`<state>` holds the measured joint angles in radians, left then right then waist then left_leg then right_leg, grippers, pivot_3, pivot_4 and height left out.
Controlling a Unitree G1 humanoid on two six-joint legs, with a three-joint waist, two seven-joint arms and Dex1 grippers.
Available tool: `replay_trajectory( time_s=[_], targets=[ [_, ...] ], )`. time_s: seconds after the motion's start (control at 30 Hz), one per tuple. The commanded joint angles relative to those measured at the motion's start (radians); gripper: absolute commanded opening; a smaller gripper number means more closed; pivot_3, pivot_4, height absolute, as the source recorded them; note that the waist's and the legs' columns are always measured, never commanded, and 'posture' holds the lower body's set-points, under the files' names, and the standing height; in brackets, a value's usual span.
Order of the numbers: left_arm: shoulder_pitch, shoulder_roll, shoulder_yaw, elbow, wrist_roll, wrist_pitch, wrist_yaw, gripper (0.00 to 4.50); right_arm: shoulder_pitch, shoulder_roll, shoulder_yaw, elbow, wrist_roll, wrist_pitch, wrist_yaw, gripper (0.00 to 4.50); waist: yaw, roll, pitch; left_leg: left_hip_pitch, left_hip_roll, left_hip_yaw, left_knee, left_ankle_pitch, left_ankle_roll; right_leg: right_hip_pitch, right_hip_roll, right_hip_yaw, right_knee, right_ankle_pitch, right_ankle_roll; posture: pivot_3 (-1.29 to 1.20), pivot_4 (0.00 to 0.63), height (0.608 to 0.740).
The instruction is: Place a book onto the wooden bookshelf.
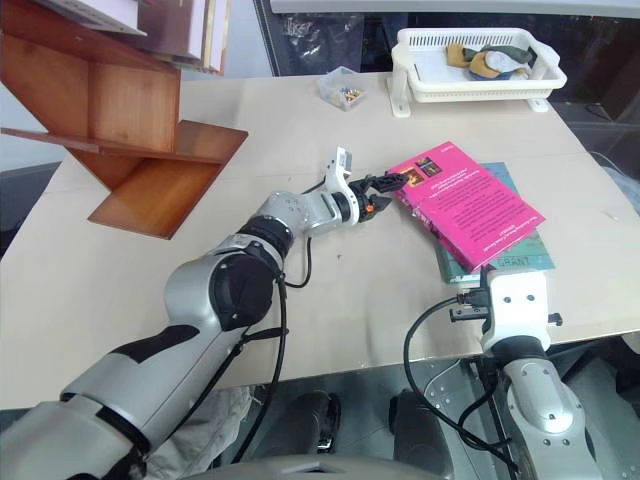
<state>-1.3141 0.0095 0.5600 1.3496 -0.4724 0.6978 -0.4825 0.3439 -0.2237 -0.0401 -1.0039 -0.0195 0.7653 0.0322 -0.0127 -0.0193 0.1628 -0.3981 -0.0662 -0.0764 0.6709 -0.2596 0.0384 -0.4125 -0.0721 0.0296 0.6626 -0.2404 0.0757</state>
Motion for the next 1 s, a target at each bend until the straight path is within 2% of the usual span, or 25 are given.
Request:
replay_trajectory(
  time_s=[0.03, 0.2, 0.63, 1.0],
  targets=[
    [0.006, -0.002, -0.028, -0.053, -0.002, 0.054, -0.074, 3.95, -0.038, -0.02, -0.039, -0.041, -0.011, 0.079, 0.006, 0.02, 0.0, 0.0, 0.0, 0.0, 0.0, 0.0, 0.0, 0.0, 0.0, 0.0, 0.0, 0.0, 0.0, 0.0, 0.0, 0.0, 0.15, 0.74],
    [0.037, -0.017, -0.065, -0.093, 0.003, 0.102, -0.114, 3.95, -0.077, -0.04, -0.043, 0.01, -0.02, 0.108, 0.022, 0.02, 0.001, 0.0, 0.0, 0.0, 0.0, 0.0, 0.0, 0.0, 0.0, 0.0, 0.0, 0.0, 0.0, 0.0, 0.0, 0.0, 0.15, 0.74],
    [0.097, -0.018, -0.105, -0.182, -0.013, 0.152, -0.092, 3.95, -0.16, -0.027, 0.009, 0.086, -0.003, 0.083, 0.055, 0.02, 0.0, 0.0, 0.0, 0.0, 0.0, 0.0, 0.0, 0.0, 0.0, 0.0, 0.0, 0.001, 0.0, 0.0, 0.0, 0.0, 0.15, 0.74],
    [0.124, -0.017, -0.091, -0.226, -0.04, 0.199, -0.066, 3.95, -0.225, -0.018, 0.063, 0.151, -0.011, 0.067, 0.06, 0.02, 0.001, 0.0, 0.0, 0.0, 0.0, 0.0, 0.0, 0.0, 0.0, -0.001, 0.0, 0.001, 0.0, 0.0, 0.0, 0.0, 0.15, 0.74]
  ],
)
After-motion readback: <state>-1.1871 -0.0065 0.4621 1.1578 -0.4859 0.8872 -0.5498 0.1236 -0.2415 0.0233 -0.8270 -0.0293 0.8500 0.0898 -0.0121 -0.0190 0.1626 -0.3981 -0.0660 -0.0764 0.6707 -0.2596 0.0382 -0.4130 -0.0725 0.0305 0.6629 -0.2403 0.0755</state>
